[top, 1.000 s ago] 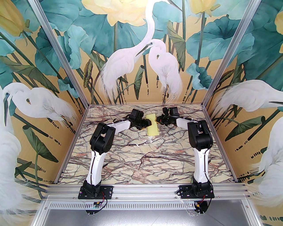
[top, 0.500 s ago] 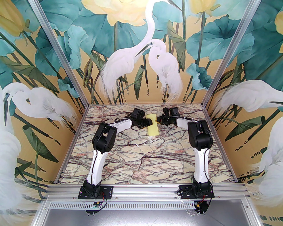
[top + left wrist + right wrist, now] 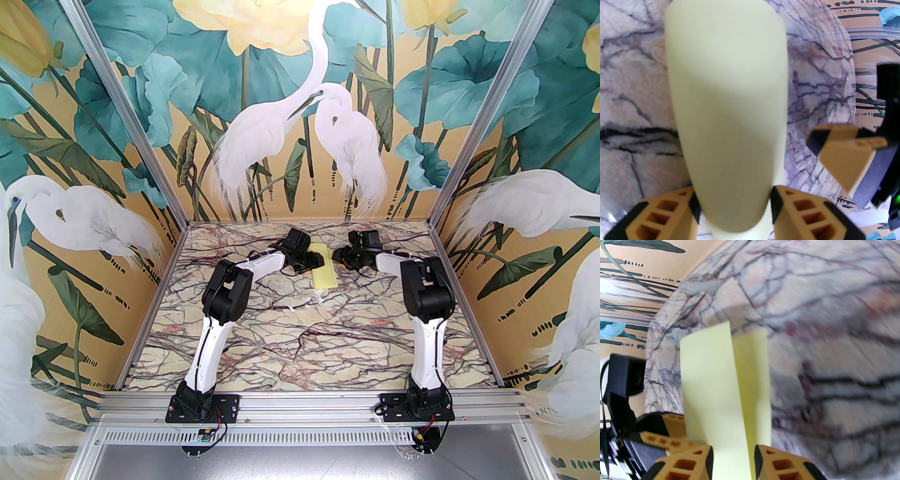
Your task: Fold a paper plane with a square sheet of paper (fold left side to right side)
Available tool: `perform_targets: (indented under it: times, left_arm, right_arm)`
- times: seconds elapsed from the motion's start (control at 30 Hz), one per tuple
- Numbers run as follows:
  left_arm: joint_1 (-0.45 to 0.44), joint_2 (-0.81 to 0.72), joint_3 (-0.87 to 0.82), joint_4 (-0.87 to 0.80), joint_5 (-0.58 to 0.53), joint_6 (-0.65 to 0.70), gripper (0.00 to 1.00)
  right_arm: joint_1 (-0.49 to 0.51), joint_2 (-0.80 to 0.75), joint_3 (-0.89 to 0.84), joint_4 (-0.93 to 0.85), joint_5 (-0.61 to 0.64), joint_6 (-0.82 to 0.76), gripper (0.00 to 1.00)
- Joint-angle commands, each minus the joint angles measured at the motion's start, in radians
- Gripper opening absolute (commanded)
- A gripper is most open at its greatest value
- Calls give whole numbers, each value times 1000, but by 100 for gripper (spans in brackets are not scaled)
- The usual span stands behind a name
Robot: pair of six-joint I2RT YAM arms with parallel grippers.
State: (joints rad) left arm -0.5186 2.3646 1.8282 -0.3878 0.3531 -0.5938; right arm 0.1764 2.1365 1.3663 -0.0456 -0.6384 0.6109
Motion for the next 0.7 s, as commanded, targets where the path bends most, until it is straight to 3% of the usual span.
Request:
perform_targets:
  times: [0.0,0.53,0.67]
  left_arm:
    - [-20,80,22,-40,-62,29,55]
    - [-39,175,180,-215,-108,79,50]
    - [-47,202,229,-263,-127,96,51]
  right_arm:
    - [0,-69,-35,1,58,-28,35]
    - [3,-76,-63,31,31,-16,28]
    - [14,-60,-59,33,15,-13,20]
